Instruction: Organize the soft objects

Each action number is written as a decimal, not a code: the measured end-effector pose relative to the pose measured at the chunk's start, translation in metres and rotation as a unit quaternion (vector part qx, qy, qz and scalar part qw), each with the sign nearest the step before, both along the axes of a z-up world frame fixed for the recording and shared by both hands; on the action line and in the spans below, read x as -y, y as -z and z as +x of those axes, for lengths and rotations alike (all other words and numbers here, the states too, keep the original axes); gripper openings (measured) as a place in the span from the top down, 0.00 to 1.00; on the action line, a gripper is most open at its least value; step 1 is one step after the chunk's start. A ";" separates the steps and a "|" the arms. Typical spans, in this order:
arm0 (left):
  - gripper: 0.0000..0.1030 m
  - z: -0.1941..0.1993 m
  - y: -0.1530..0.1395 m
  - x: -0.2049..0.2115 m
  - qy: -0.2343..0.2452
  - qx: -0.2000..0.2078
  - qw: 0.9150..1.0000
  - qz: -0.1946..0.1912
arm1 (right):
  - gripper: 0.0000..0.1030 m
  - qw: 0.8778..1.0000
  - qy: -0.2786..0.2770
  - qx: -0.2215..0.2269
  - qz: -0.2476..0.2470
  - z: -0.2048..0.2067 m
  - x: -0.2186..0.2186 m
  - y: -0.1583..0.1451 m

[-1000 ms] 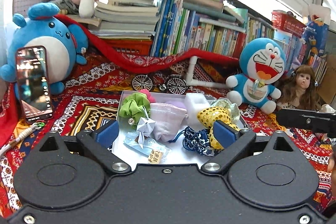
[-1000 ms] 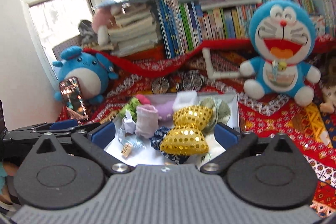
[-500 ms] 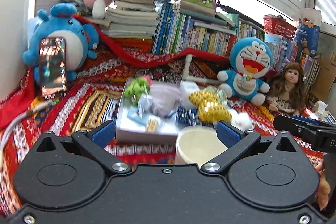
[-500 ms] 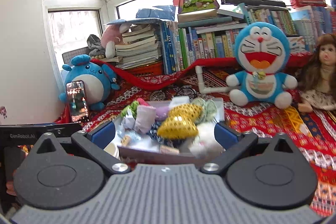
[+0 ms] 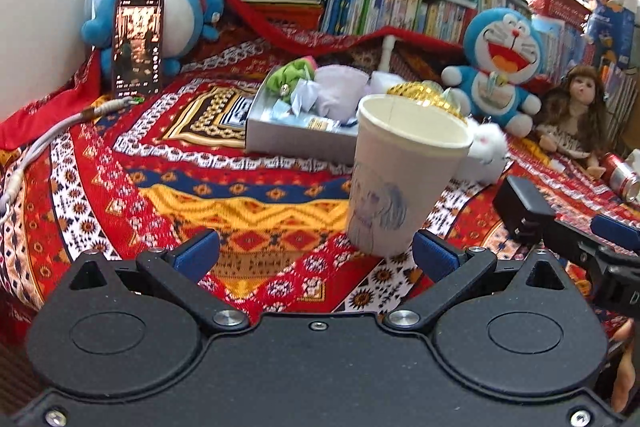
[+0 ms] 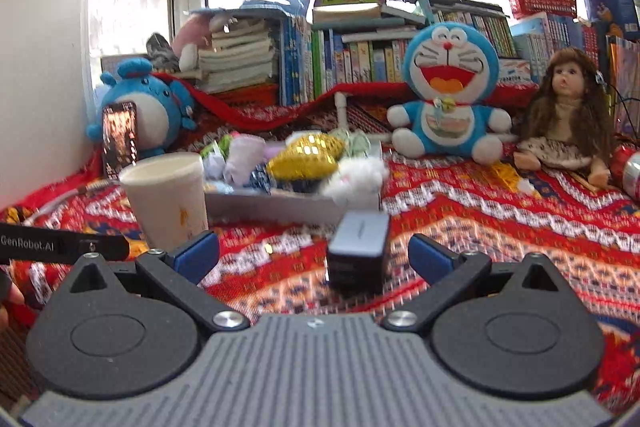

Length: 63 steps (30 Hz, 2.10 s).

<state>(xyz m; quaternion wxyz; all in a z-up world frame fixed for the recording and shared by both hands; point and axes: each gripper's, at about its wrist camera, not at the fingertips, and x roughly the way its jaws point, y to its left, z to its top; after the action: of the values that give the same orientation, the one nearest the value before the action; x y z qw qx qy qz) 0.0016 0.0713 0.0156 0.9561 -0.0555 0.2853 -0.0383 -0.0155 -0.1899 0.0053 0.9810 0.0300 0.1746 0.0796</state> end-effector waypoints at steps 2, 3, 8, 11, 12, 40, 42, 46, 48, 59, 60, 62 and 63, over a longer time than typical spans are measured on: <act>0.01 0.002 0.004 0.003 -0.004 -0.001 1.000 0.010 | 0.00 1.000 0.004 -0.007 -0.003 0.000 -0.001 0.006; 0.01 0.002 0.007 0.004 -0.006 -0.001 1.000 0.015 | 0.00 1.000 0.006 -0.009 -0.004 0.000 -0.002 0.008; 0.01 0.008 0.018 0.006 -0.019 -0.014 0.999 0.023 | 0.00 1.000 0.010 -0.019 -0.010 0.002 -0.003 0.015; 0.01 0.009 0.022 0.007 -0.023 -0.018 0.999 0.024 | 0.00 1.000 0.014 -0.021 -0.016 0.002 -0.006 0.018; 0.01 0.008 0.023 0.008 -0.023 -0.016 0.999 0.028 | 0.00 1.000 0.014 -0.022 -0.017 0.003 -0.007 0.018; 0.00 0.008 0.032 0.019 -0.033 -0.012 0.997 0.062 | 0.00 0.997 0.037 -0.060 -0.036 0.010 -0.015 0.035; 0.00 0.008 0.032 0.020 -0.037 -0.011 0.997 0.064 | 0.00 0.997 0.045 -0.058 -0.035 0.010 -0.015 0.035; 0.00 0.009 0.033 0.022 -0.045 -0.010 0.997 0.066 | 0.00 0.996 0.064 -0.057 -0.034 0.013 -0.014 0.036; 0.00 0.009 0.033 0.022 -0.048 -0.010 0.997 0.065 | 0.00 0.995 0.068 -0.055 -0.039 0.015 -0.015 0.037; 0.00 0.011 0.034 0.023 -0.051 -0.012 0.996 0.068 | 0.00 0.995 0.064 -0.047 -0.053 0.014 -0.018 0.041; 0.00 0.011 0.034 0.023 -0.051 -0.012 0.996 0.067 | 0.00 0.995 0.064 -0.047 -0.053 0.014 -0.017 0.041; 0.00 0.011 0.034 0.023 -0.050 -0.012 0.996 0.067 | 0.00 0.995 0.064 -0.046 -0.053 0.014 -0.017 0.041; 0.00 0.011 0.034 0.023 -0.051 -0.012 0.996 0.067 | 0.00 0.995 0.064 -0.045 -0.053 0.014 -0.017 0.041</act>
<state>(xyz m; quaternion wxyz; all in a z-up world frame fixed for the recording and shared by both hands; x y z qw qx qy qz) 0.0123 0.0484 -0.0180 0.9547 -0.0059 0.2958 0.0302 -0.0017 -0.1726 -0.0361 0.9753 -0.0078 0.2206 0.0059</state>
